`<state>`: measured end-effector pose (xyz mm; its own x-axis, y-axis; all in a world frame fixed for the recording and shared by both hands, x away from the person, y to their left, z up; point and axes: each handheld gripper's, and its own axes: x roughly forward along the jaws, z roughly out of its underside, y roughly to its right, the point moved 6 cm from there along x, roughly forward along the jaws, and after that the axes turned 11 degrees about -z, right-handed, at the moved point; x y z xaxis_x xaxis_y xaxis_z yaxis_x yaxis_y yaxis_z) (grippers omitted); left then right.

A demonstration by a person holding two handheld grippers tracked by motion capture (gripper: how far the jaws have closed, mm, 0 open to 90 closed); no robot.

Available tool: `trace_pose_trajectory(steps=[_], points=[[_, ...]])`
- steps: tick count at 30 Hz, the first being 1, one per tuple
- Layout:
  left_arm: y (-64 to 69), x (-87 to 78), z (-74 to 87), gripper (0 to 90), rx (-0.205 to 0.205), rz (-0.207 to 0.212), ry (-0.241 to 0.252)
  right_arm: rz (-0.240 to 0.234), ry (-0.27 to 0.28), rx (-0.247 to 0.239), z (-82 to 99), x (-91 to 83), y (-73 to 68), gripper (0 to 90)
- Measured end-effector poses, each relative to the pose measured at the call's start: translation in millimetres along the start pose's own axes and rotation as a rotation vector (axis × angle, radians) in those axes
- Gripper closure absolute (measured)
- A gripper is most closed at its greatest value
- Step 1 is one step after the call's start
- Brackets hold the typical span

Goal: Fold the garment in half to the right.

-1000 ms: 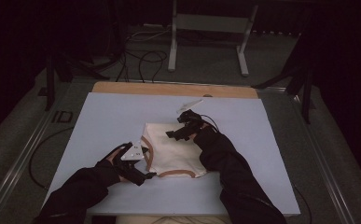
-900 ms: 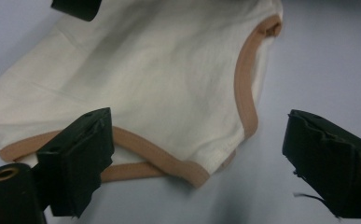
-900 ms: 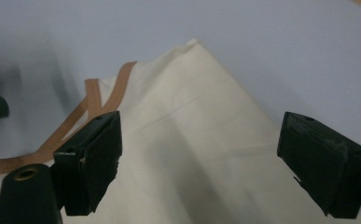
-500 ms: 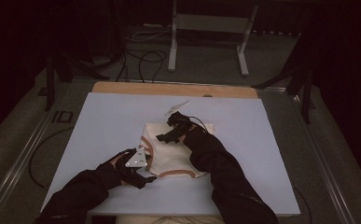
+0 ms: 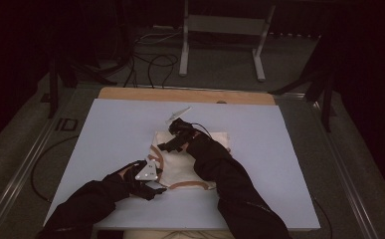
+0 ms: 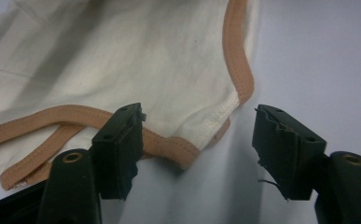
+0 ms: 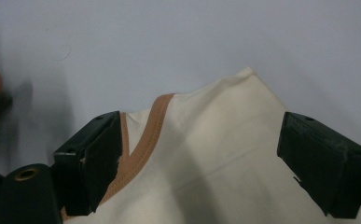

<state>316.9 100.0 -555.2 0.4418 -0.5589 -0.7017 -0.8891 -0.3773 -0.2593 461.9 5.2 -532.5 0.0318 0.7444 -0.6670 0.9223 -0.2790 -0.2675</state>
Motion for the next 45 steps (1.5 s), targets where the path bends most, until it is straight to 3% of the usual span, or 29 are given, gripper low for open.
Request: trace_pose_trajectory(steps=[6, 9, 10, 11, 15, 16, 23, 33, 45], points=[[0.9, 5.4, 0.5, 43.8, 0.028, 0.023, -0.009, -0.004, -0.009, -0.013, -6.2, 4.7, -1.9, 14.1], [1.4, 7.0, -0.9, 49.4, 0.030, 0.041, -0.008, -0.008, -0.018, 0.011, -8.0, 7.3, -3.3, 14.1], [1.3, 7.5, -1.4, 52.6, 0.032, 0.050, -0.007, -0.010, -0.018, -0.010, -8.1, 8.8, -1.5, 14.1], [1.0, 8.2, -1.8, 54.1, 0.028, 0.054, -0.009, -0.010, -0.025, 0.015, -8.3, 9.8, -3.0, 14.1], [0.3, 10.3, -4.3, 68.8, 0.044, 0.059, -0.006, -0.018, -0.019, -0.007, -9.9, 14.1, -0.9, 14.1], [0.1, 11.1, -4.7, 72.0, 0.051, 0.062, -0.006, -0.016, -0.024, 0.014, -10.3, 14.7, -2.2, 14.1], [-3.2, 15.3, -7.4, 86.1, 0.030, 0.075, -0.007, -0.024, -0.023, -0.001, -11.8, 21.1, 2.1, 14.1], [-2.9, 15.6, -6.2, 88.4, 0.021, 0.068, -0.002, 0.002, -0.019, 0.022, -18.0, 27.1, 15.7, 14.5], [-2.4, 15.6, -6.7, 88.5, 0.036, 0.064, -0.005, 0.056, -0.027, 0.050, -28.0, 34.5, 30.9, 37.9]])
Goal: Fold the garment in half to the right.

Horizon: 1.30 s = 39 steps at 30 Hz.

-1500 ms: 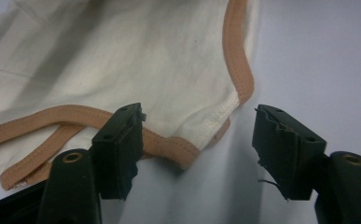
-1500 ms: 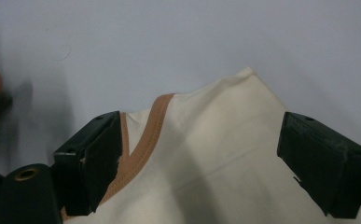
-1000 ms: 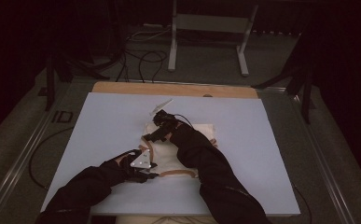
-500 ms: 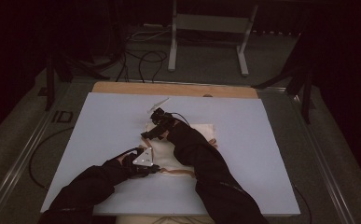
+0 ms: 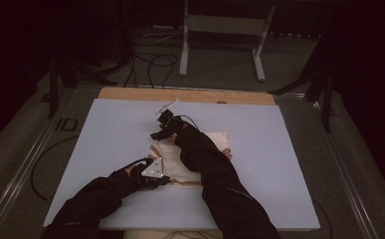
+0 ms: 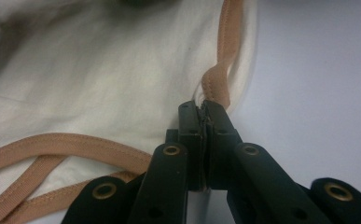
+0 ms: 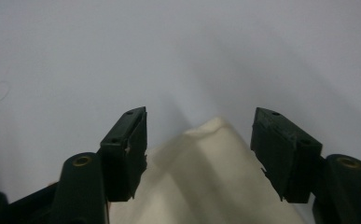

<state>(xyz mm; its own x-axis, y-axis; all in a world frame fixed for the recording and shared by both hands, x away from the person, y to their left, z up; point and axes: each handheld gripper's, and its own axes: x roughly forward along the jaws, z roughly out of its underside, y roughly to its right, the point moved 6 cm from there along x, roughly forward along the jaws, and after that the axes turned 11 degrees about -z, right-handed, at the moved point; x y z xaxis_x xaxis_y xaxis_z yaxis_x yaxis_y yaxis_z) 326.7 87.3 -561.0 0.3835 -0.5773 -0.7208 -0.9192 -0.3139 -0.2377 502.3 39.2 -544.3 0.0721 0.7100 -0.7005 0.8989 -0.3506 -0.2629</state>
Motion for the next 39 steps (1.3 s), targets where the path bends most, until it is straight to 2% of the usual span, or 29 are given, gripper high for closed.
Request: trace_pose_trajectory(steps=[4, 6, 12, 16, 27, 34, 39], points=[[0.3, 0.1, -0.2, 88.5, -0.002, -0.001, 0.002, 0.013, -0.006, 0.016, -3.3, 5.7, 4.0, 41.0], [0.4, 0.2, -0.3, 88.5, -0.001, -0.001, 0.002, 0.034, -0.011, 0.029, -5.3, 8.3, 6.6, 43.1], [0.1, -0.1, -0.7, 88.5, 0.009, 0.001, -0.008, 0.062, -0.038, 0.035, -8.1, 16.1, 10.4, 44.5], [0.0, 0.0, -0.8, 88.6, 0.010, 0.001, -0.009, 0.078, -0.072, 0.022, -6.3, 21.5, 11.2, 47.8], [0.1, 0.3, -1.3, 88.6, 0.002, 0.004, -0.007, 0.099, -0.118, -0.008, -5.4, 25.1, 7.8, 67.2], [-0.1, 0.3, -1.5, 88.6, 0.001, 0.004, -0.009, 0.118, -0.135, -0.027, -4.0, 23.3, 5.4, 87.1], [-1.3, -0.4, -1.3, 88.9, -0.008, 0.020, -0.009, 0.090, -0.111, -0.024, -4.3, 17.0, 4.2, 88.3]])
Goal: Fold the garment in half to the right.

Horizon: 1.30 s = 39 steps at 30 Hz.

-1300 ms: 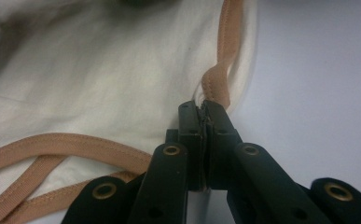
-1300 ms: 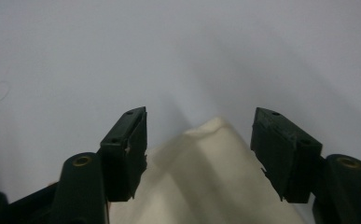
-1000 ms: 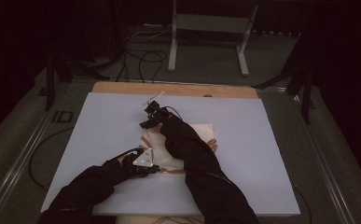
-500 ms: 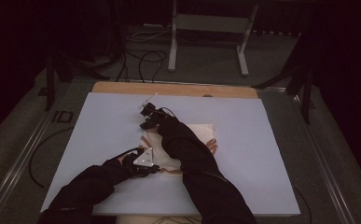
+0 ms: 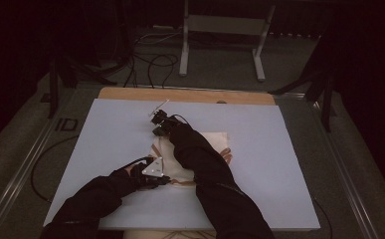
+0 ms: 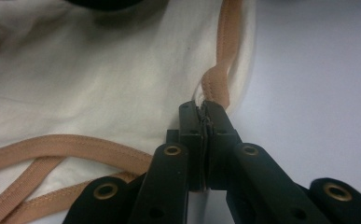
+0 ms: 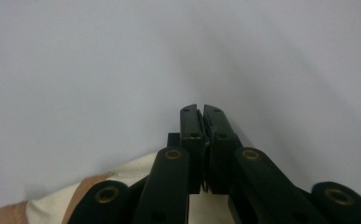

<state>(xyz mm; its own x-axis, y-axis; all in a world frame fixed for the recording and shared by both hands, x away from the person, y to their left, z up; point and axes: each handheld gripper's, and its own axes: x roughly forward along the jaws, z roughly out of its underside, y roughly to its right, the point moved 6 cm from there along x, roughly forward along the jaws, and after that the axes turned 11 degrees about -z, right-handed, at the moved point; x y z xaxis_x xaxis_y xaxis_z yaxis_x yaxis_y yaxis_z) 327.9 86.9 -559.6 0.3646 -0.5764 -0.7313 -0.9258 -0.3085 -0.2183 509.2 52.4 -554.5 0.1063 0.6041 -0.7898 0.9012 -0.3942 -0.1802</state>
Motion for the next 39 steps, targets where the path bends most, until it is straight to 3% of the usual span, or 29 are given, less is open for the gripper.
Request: trace_pose_trajectory(steps=[18, 39], points=[[-0.9, -2.6, -19.5, 89.2, 0.048, -0.002, 0.011, -0.006, 0.060, -0.030, 6.4, -34.4, -4.0, 88.4], [3.4, -5.6, -46.9, 89.1, 0.125, 0.012, 0.007, 0.035, 0.127, -0.043, 24.4, -84.6, 5.0, 88.4]])
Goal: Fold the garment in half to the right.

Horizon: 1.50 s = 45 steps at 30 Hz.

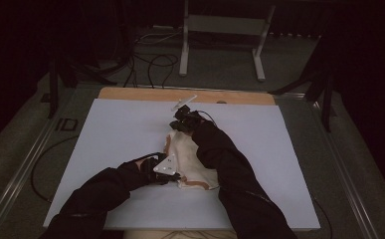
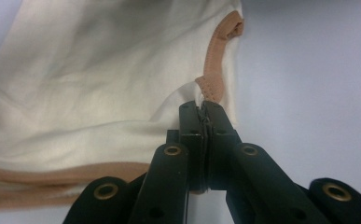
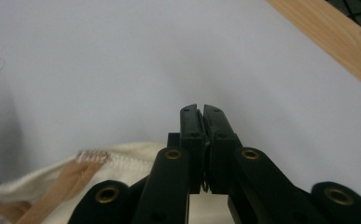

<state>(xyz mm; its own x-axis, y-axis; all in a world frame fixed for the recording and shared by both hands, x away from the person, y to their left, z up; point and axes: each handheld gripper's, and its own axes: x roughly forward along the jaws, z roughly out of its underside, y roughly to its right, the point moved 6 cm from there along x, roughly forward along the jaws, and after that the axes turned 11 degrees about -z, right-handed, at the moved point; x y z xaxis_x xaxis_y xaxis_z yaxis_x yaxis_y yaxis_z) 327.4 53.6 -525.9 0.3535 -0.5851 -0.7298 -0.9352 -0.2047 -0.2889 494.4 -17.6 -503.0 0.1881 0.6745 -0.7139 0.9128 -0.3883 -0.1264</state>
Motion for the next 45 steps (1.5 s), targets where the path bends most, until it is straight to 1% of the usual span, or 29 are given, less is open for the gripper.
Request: trace_pose_trajectory(steps=[1, 2, 3, 4, 5, 7, 8, 9, 10, 15, 16, 17, 19, 20, 21, 22, 24, 29, 32, 33, 34, 35, 36, 38, 43, 45], points=[[-0.2, -0.2, -1.3, 89.1, 0.005, 0.003, 0.001, -0.001, 0.004, 0.008, 0.6, -2.4, -0.1, 88.3], [0.0, -0.2, -3.0, 89.1, 0.004, 0.005, 0.003, 0.005, 0.006, 0.005, 1.4, -4.8, 0.7, 88.3], [-0.2, -0.6, -3.8, 89.1, 0.012, 0.005, -0.002, 0.005, 0.010, 0.010, 2.1, -6.9, 0.8, 88.4], [-0.2, -0.8, -6.0, 89.2, 0.009, 0.005, 0.004, 0.004, 0.011, 0.006, 2.8, -8.6, 1.3, 88.3], [-0.3, -1.4, -7.4, 89.1, 0.019, 0.008, 0.001, 0.008, 0.018, 0.008, 3.8, -11.0, 1.7, 88.4], [0.0, -1.8, -10.7, 89.1, 0.023, 0.009, 0.003, 0.013, 0.020, 0.007, 6.2, -14.9, 2.6, 88.3], [-0.1, -2.1, -11.8, 89.1, 0.035, 0.014, -0.001, 0.013, 0.025, 0.012, 7.3, -16.7, 2.7, 88.3], [0.3, -1.9, -13.4, 89.1, 0.031, 0.011, 0.003, 0.011, 0.025, 0.016, 8.7, -18.3, 3.1, 88.4], [-0.3, -2.1, -14.5, 89.1, 0.041, 0.016, -0.002, 0.013, 0.024, 0.016, 10.3, -20.1, 3.8, 88.3], [-0.1, -1.5, -20.5, 89.1, 0.050, 0.021, -0.002, 0.021, 0.039, 0.026, 16.8, -29.7, 7.3, 88.3], [-0.2, -1.4, -21.6, 89.1, 0.060, 0.022, -0.006, 0.022, 0.043, 0.032, 17.6, -31.2, 7.6, 88.3], [0.0, -1.3, -22.8, 89.1, 0.056, 0.021, -0.004, 0.022, 0.049, 0.039, 18.8, -33.8, 8.5, 88.4], [-0.5, -1.4, -24.7, 89.1, 0.067, 0.023, -0.007, 0.028, 0.060, 0.046, 20.6, -38.2, 10.7, 88.4], [-0.7, -1.5, -26.1, 89.1, 0.065, 0.024, -0.005, 0.027, 0.066, 0.048, 21.5, -40.3, 11.6, 88.3], [-0.8, -1.6, -27.2, 89.1, 0.066, 0.027, -0.004, 0.032, 0.066, 0.050, 22.5, -42.5, 12.4, 88.3], [-1.3, -1.8, -28.7, 89.1, 0.077, 0.025, -0.007, 0.033, 0.070, 0.051, 23.1, -44.0, 13.0, 88.3], [-1.4, -1.7, -31.9, 89.1, 0.077, 0.027, -0.003, 0.041, 0.071, 0.056, 25.3, -48.1, 14.4, 88.3], [-1.7, -1.0, -40.6, 89.1, 0.095, 0.030, 0.006, 0.057, 0.081, 0.066, 31.2, -57.9, 19.0, 88.3], [-1.2, 1.0, -45.5, 89.1, 0.095, 0.031, 0.016, 0.066, 0.090, 0.069, 34.5, -63.0, 21.7, 88.3], [-1.6, 1.5, -47.0, 89.1, 0.102, 0.029, 0.017, 0.070, 0.092, 0.071, 36.1, -65.5, 22.8, 88.3], [-1.0, 2.6, -48.7, 89.1, 0.098, 0.031, 0.020, 0.072, 0.095, 0.076, 37.5, -67.4, 23.7, 88.3], [-0.9, 3.5, -50.0, 89.1, 0.106, 0.031, 0.021, 0.075, 0.098, 0.077, 38.8, -69.2, 24.9, 88.3], [-0.6, 4.5, -51.7, 89.1, 0.102, 0.031, 0.024, 0.077, 0.100, 0.081, 40.2, -71.1, 25.7, 88.3], [0.0, 6.5, -54.5, 89.1, 0.110, 0.032, 0.027, 0.081, 0.104, 0.087, 43.0, -74.8, 27.6, 88.3], [1.3, 12.2, -61.7, 89.1, 0.108, 0.042, 0.038, 0.094, 0.109, 0.101, 50.6, -83.2, 32.6, 88.3], [1.7, 14.0, -63.8, 89.1, 0.115, 0.047, 0.037, 0.100, 0.111, 0.110, 54.0, -86.6, 34.5, 88.3]])
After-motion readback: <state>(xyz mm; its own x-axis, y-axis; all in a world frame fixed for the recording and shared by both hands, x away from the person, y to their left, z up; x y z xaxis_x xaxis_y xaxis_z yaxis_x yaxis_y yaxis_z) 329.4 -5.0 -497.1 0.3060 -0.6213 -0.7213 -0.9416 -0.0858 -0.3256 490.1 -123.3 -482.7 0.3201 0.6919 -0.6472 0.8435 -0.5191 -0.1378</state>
